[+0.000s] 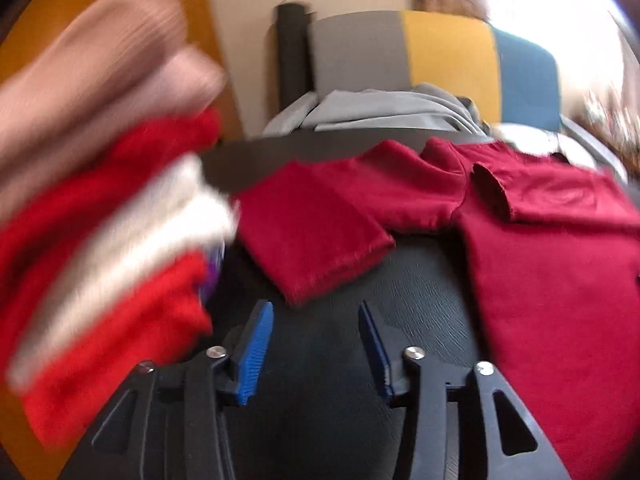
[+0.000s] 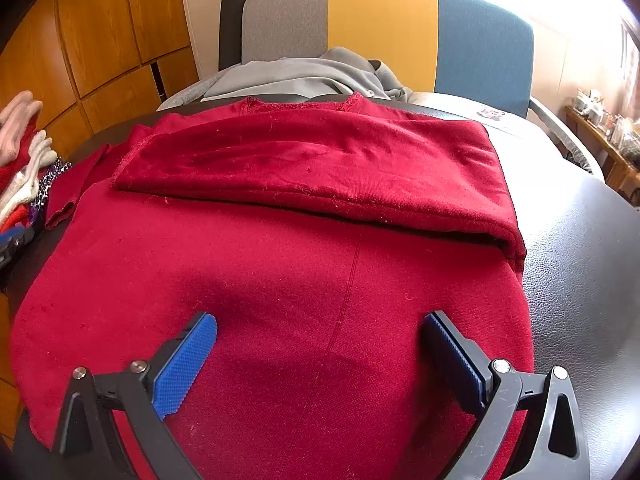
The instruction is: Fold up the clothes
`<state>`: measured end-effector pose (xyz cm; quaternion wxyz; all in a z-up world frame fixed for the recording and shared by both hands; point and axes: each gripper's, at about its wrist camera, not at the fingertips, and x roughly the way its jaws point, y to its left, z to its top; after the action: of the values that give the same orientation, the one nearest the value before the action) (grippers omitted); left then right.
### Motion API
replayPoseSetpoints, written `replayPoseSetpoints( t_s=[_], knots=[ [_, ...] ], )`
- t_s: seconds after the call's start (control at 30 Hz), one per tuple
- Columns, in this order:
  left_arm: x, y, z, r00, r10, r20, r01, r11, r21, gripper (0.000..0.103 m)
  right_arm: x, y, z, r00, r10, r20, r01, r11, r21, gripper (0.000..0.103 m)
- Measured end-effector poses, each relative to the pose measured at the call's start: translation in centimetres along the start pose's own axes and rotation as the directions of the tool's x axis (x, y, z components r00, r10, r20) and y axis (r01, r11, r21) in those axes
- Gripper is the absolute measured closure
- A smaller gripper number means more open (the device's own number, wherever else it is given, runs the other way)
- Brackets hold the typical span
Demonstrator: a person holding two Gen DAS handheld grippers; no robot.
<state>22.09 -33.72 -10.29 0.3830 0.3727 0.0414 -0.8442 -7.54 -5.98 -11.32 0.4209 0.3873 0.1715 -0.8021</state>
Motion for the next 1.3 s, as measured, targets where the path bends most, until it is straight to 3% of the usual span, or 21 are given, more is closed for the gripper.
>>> replayPoseSetpoints(
  t_s=[0.13,0.23,0.33,0.47,0.5,0.57,0.6,0.67,0.77,0.97,1.03,1.13,1.2,1.3],
  knots=[
    [2.8,-2.4,1.9,1.000,0.016,-0.010,-0.013,0.977,0.214,0.049,0.0,-0.1,0.0,1.000,0.006,0.002,-0.006,1.000,0.005,0.000],
    [5.7,-3.2,2.8,0.996,0.043,-0.078,-0.020,0.960,0.280,0.049,0.0,-0.2,0.0,1.000,0.010,0.004,-0.010,1.000,0.009,0.000],
    [7.3,-1.9,3.2,0.994,0.053,-0.094,-0.033,0.979,0.199,0.034,0.0,-0.2,-0.1,1.000,0.012,0.006,-0.013,1.000,0.011,0.000],
    [8.0,0.1,3.3,0.989,-0.031,-0.144,0.034,0.999,0.022,0.034,-0.1,-0.2,-0.1,1.000,0.015,0.008,-0.015,1.000,0.013,0.000],
    [7.9,0.5,3.2,0.987,-0.053,-0.149,0.053,0.999,-0.005,0.040,-0.1,-0.3,-0.1,1.000,0.016,0.008,-0.016,1.000,0.014,0.000],
    [7.7,0.3,3.1,0.986,-0.077,-0.150,0.074,0.997,-0.027,0.065,-0.1,-0.3,0.0,1.000,0.015,0.008,-0.015,1.000,0.013,0.000],
    [7.5,-0.3,3.2,0.987,-0.060,-0.150,0.059,0.998,-0.010,0.094,-0.1,-0.2,0.0,1.000,0.014,0.007,-0.014,1.000,0.012,0.000],
    [7.5,-1.2,3.5,0.987,-0.038,-0.154,0.039,0.999,0.007,0.097,-0.1,-0.2,-0.1,1.000,0.011,0.007,-0.011,1.000,0.010,0.000],
    [7.1,-0.4,4.3,0.981,-0.113,-0.156,0.099,0.991,-0.094,0.097,-0.1,-0.2,-0.1,1.000,0.009,0.006,-0.009,1.000,0.008,0.000],
    [5.6,2.5,7.7,0.964,-0.245,-0.106,0.204,0.932,-0.299,0.097,-0.2,-0.3,-0.2,1.000,0.008,0.008,-0.008,1.000,0.007,0.000],
    [4.6,2.7,9.5,0.944,-0.324,-0.058,0.282,0.886,-0.367,0.097,-0.2,-0.3,-0.2,1.000,0.007,0.009,-0.007,1.000,0.006,0.000],
    [2.8,2.1,12.4,0.901,-0.432,0.025,0.401,0.811,-0.426,0.097,-0.2,-0.3,-0.2,1.000,0.008,0.010,-0.008,1.000,0.006,0.000],
    [1.3,0.2,14.8,0.864,-0.497,0.082,0.483,0.770,-0.416,0.097,-0.2,-0.4,-0.2,1.000,0.009,0.011,-0.009,1.000,0.006,0.000],
    [-0.5,-4.5,17.5,0.807,-0.578,0.120,0.580,0.737,-0.347,0.097,-0.2,-0.4,-0.2,1.000,0.009,0.012,-0.009,1.000,0.007,0.000]
  ],
)
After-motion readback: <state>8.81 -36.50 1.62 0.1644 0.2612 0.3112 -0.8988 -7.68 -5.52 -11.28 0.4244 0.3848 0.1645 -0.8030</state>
